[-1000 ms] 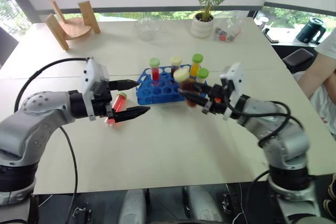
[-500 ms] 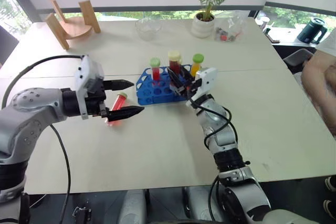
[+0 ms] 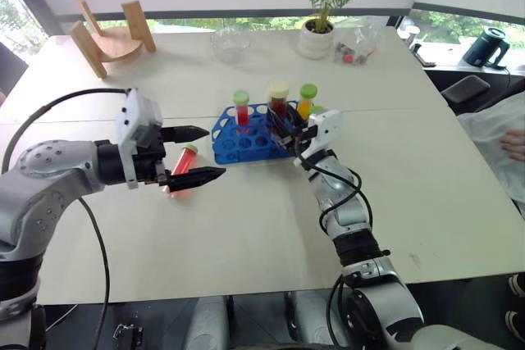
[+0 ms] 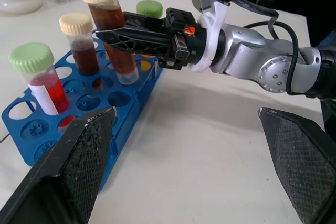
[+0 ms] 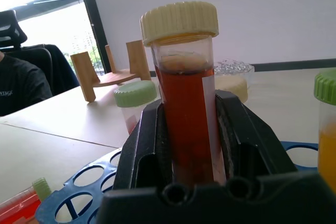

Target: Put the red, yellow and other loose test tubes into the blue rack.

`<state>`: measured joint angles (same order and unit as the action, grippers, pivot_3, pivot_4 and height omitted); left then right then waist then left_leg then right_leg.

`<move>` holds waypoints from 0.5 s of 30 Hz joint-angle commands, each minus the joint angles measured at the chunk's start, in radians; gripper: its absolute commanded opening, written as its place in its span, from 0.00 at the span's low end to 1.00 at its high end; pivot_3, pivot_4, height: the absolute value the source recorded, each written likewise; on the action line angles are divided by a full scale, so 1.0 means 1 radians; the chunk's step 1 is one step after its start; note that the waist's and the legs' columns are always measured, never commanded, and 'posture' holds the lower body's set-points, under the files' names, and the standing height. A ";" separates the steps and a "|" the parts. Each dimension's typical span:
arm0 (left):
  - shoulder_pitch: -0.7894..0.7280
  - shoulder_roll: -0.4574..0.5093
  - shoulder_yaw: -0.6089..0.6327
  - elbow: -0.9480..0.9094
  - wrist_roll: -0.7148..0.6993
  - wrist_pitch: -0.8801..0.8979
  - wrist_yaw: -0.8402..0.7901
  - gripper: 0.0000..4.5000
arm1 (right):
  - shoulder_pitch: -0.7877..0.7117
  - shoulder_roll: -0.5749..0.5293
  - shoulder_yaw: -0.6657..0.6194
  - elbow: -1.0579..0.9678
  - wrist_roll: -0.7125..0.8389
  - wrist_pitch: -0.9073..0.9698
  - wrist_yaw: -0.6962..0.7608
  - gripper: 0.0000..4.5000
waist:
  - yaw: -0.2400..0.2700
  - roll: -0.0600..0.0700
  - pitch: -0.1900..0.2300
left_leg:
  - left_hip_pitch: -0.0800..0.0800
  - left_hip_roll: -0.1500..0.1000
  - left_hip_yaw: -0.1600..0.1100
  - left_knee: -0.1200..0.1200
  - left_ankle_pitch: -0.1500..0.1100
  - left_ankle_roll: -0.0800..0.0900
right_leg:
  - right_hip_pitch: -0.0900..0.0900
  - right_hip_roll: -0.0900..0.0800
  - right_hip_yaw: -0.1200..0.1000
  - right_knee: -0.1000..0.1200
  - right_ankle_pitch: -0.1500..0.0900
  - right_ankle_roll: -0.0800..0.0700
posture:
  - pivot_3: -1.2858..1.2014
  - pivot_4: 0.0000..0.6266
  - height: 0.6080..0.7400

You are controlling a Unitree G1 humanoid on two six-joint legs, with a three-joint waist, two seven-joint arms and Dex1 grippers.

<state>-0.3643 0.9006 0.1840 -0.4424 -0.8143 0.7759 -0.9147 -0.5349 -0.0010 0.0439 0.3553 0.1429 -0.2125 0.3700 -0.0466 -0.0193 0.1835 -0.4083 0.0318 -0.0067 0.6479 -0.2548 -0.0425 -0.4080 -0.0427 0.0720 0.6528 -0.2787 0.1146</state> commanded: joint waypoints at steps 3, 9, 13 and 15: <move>-0.022 -0.004 0.013 -0.001 0.006 -0.023 0.000 1.00 | 0.012 -0.004 0.001 -0.076 0.014 0.008 0.011 0.18 | 0.000 0.000 0.000 | 0.000 0.000 0.000 0.000 0.000 0.000 | 0.000 0.000 0.000 0.000 0.000 0.000 | 0.52 0.24 1.00; -0.023 -0.013 0.007 -0.003 0.008 -0.026 0.002 1.00 | 0.024 -0.003 0.005 -0.072 0.009 0.015 0.016 0.18 | 0.000 0.000 0.000 | 0.000 0.000 0.000 0.000 0.000 0.000 | 0.000 0.000 0.000 0.000 0.000 0.000 | 0.52 0.24 1.00; -0.023 -0.016 0.007 -0.007 0.008 -0.024 0.004 1.00 | 0.009 -0.006 -0.005 -0.045 0.009 0.009 0.013 0.18 | 0.000 0.000 0.000 | 0.000 0.000 0.000 0.000 0.000 0.000 | 0.000 0.000 0.000 0.000 0.000 0.000 | 0.52 0.24 1.00; -0.024 -0.019 0.006 -0.011 0.007 -0.022 0.006 1.00 | -0.001 -0.006 -0.009 -0.029 0.009 0.004 0.012 0.18 | 0.000 0.000 0.000 | 0.000 0.000 0.000 0.000 0.000 0.000 | 0.000 0.000 0.000 0.000 0.000 0.000 | 0.52 0.24 1.00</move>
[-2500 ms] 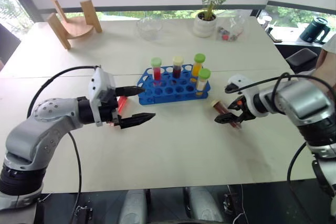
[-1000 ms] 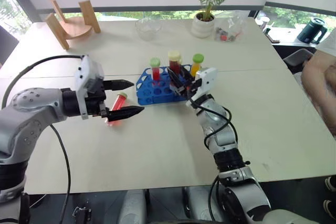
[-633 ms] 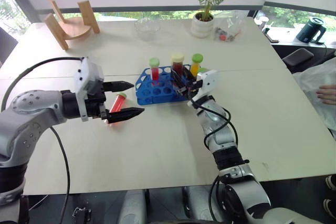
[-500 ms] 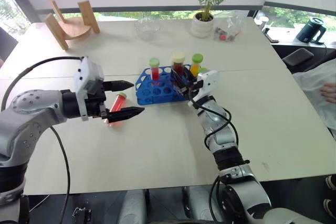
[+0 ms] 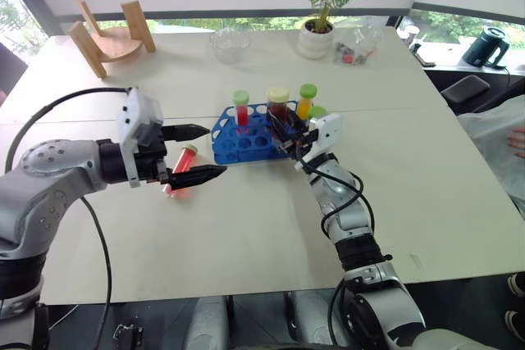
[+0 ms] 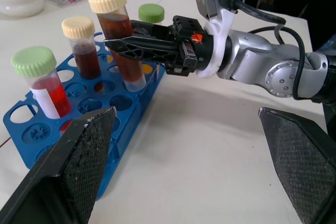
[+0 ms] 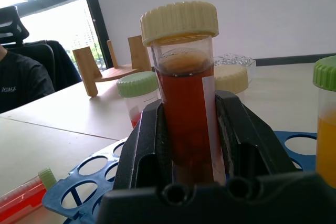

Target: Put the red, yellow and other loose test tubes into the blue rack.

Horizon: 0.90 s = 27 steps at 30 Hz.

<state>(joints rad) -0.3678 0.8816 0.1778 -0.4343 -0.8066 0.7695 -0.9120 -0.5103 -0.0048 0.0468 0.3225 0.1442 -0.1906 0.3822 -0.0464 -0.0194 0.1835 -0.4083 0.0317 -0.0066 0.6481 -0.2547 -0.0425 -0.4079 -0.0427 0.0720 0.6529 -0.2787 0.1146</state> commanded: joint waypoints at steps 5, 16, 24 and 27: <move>-0.020 -0.001 0.013 -0.023 -0.003 -0.013 0.007 1.00 | -0.049 0.001 -0.018 0.039 0.009 -0.031 0.000 0.18 | 0.000 0.000 0.000 | 0.000 0.000 0.000 0.000 0.000 0.000 | 0.000 0.000 0.000 0.000 0.000 0.000 | 0.52 0.24 1.00; -0.021 -0.003 0.016 -0.031 -0.010 -0.008 0.018 1.00 | -0.034 0.003 -0.018 0.074 0.007 -0.048 0.010 0.18 | 0.000 0.000 0.000 | 0.000 0.000 0.000 0.000 0.000 0.000 | 0.000 0.000 0.000 0.000 0.000 0.000 | 0.52 0.24 1.00; -0.013 -0.004 0.012 -0.034 -0.014 0.002 0.030 1.00 | 0.018 -0.012 -0.003 -0.015 -0.002 -0.012 0.018 0.99 | 0.000 0.000 0.000 | 0.000 0.000 0.000 0.000 0.000 0.000 | 0.000 0.000 0.000 0.000 0.000 0.000 | 0.52 0.24 1.00; -0.008 0.002 0.008 -0.036 -0.008 0.014 0.043 1.00 | 0.066 -0.032 0.017 -0.119 0.008 0.057 0.034 0.99 | 0.002 0.000 0.000 | 0.000 0.000 0.000 0.000 0.000 0.000 | 0.000 0.000 0.000 0.000 0.000 0.000 | 0.52 0.24 1.00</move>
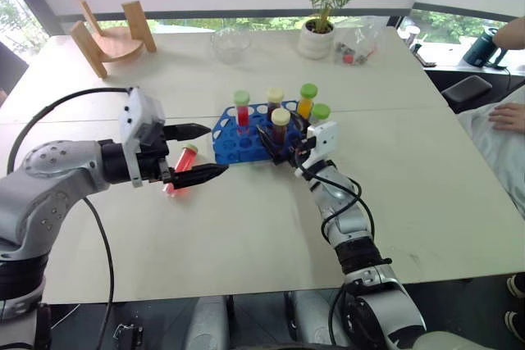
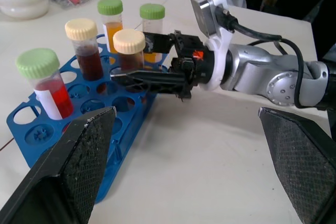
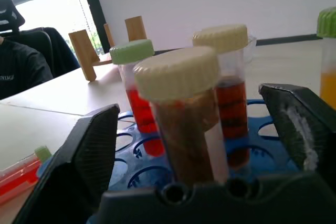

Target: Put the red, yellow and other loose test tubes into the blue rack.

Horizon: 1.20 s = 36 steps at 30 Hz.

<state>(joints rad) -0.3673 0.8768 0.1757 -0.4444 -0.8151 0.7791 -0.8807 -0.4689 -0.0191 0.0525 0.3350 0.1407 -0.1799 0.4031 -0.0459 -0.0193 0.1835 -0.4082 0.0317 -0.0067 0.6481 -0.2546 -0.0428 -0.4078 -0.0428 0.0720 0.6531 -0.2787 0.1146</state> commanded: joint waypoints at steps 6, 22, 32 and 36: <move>-0.018 0.027 -0.006 -0.022 0.050 0.059 0.102 1.00 | 0.180 -0.147 0.074 -0.558 0.143 0.386 0.126 0.99 | 0.003 0.000 0.000 | 0.000 0.000 0.000 0.000 0.000 0.000 | 0.000 0.000 0.000 0.000 0.000 0.000 | 0.52 0.24 1.00; -0.310 -0.036 -0.092 0.148 0.126 0.597 0.448 1.00 | 0.036 -0.784 -0.081 -0.822 0.427 0.709 0.615 0.99 | 0.000 -0.002 0.001 | 0.000 0.000 -0.002 0.001 0.000 0.001 | 0.002 0.002 -0.001 -0.001 0.000 0.000 | 0.52 0.24 1.00; -0.409 -0.137 -0.122 0.279 0.181 0.835 0.536 1.00 | -0.041 -0.805 -0.069 -0.813 0.437 0.710 0.671 0.99 | 0.008 -0.003 0.001 | -0.001 -0.001 -0.002 0.002 0.000 0.001 | 0.001 0.000 -0.001 -0.001 0.000 0.000 | 0.52 0.24 1.00; -0.431 -0.190 -0.136 0.336 0.209 0.835 0.574 1.00 | -0.027 -0.796 -0.075 -0.844 0.445 0.725 0.645 0.99 | 0.011 -0.003 0.001 | -0.001 -0.001 -0.002 0.002 0.000 0.001 | 0.001 0.000 -0.001 -0.001 0.000 0.000 | 0.52 0.24 1.00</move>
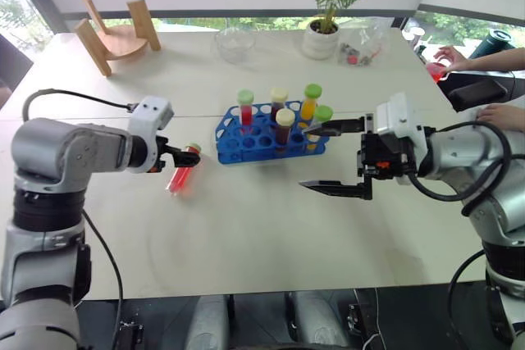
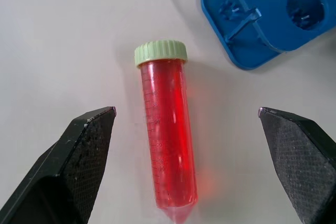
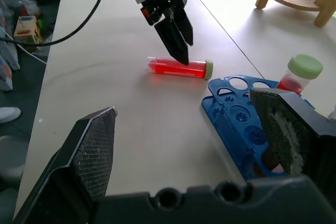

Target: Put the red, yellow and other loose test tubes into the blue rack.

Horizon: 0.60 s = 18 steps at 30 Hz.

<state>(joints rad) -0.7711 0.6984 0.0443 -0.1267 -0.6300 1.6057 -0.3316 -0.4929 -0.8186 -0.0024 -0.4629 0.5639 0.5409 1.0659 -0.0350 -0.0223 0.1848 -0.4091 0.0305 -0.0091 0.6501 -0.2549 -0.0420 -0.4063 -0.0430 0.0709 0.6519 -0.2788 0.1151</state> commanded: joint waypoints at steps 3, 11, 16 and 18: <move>-0.021 -0.024 -0.010 0.054 0.038 0.009 0.046 1.00 | 0.010 0.000 -0.033 -0.067 0.029 0.017 -0.036 0.99 | -0.002 0.000 0.000 | 0.000 0.000 0.000 0.000 0.000 0.000 | 0.000 0.000 0.000 0.000 0.000 0.000 | 0.52 0.24 1.00; 0.003 -0.076 -0.020 0.117 0.114 -0.020 0.069 1.00 | 0.034 -0.013 -0.059 -0.101 0.048 0.045 -0.070 0.99 | -0.002 0.000 0.000 | 0.000 0.000 0.000 0.000 0.000 0.000 | 0.000 0.000 0.000 0.000 0.000 0.000 | 0.52 0.24 1.00; 0.038 -0.094 -0.022 0.158 0.159 -0.069 0.065 0.70 | 0.034 -0.020 -0.063 -0.103 0.050 0.051 -0.082 1.00 | 0.000 0.001 0.000 | 0.000 0.000 0.000 0.000 0.000 0.000 | 0.000 0.000 0.000 0.001 0.000 0.000 | 0.52 0.24 1.00; 0.047 -0.095 -0.015 0.169 0.172 -0.082 0.062 0.48 | 0.029 -0.021 -0.062 -0.096 0.048 0.050 -0.082 1.00 | 0.000 0.000 0.000 | 0.001 0.000 0.000 0.000 0.000 0.000 | 0.001 -0.001 0.000 0.001 0.000 0.000 | 0.52 0.24 1.00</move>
<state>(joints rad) -0.7420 0.6062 0.0217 0.0287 -0.4723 1.5332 -0.2633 -0.4514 -0.8258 -0.0274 -0.5324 0.5952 0.5970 0.9877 -0.0349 -0.0218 0.1843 -0.4081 0.0302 -0.0090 0.6503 -0.2547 -0.0424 -0.4056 -0.0436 0.0707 0.6527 -0.2787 0.1150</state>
